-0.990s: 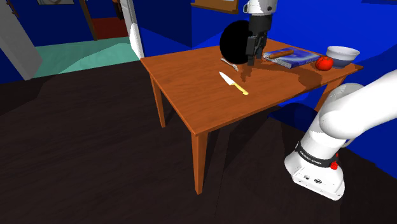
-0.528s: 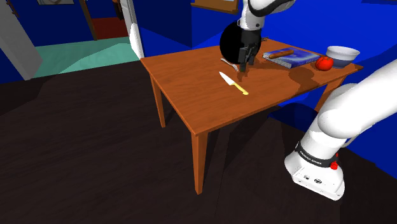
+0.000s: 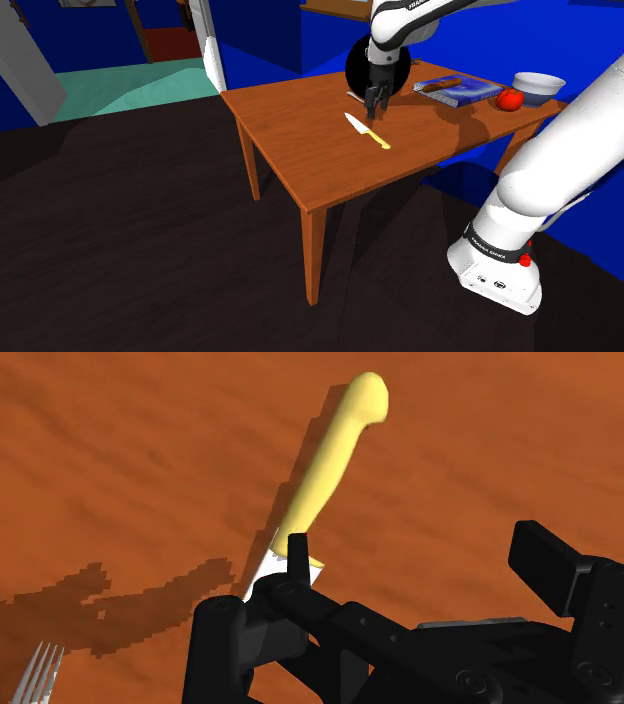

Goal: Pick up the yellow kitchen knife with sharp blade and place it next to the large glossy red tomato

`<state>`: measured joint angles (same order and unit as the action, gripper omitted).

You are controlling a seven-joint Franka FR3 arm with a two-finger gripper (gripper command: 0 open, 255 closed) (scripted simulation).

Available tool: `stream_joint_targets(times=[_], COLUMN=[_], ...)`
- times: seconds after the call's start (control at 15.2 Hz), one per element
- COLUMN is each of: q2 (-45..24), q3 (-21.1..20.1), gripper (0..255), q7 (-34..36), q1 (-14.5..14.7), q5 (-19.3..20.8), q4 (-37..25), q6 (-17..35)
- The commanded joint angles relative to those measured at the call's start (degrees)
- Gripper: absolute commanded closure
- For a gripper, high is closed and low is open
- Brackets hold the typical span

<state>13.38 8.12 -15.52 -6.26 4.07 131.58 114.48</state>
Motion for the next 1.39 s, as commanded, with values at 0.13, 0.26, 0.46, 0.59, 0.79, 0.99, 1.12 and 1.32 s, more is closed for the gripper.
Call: stream_joint_targets(times=[0.13, 0.26, 0.46, 0.59, 0.79, 0.99, 1.12, 1.32], q2=[-7.8, -11.8, -14.4, -15.2, -16.4, -16.6, -16.6, -16.6], q3=[1.9, 2.6, 3.0, 3.0, 3.1, 3.1, 3.1, 3.1], gripper=[0, 0, 0, 0, 0, 0, 0, 0], q7=[-2.2, -3.4, -4.0, -4.1, -4.3, -4.3, -4.3, -4.3], q1=[-1.0, -1.6, -2.0, -2.0, -2.1, -2.1, -2.1, -2.1], q5=[-0.4, -1.0, -1.4, -1.6, -1.8, -1.8, -1.8, -1.8], q4=[-2.9, -5.1, -5.4, -4.6, -3.5, -3.3, -3.3, -3.3], q6=[5.3, 7.4, 9.8, 11.3, 13.6, 14.0, 14.0, 14.0])
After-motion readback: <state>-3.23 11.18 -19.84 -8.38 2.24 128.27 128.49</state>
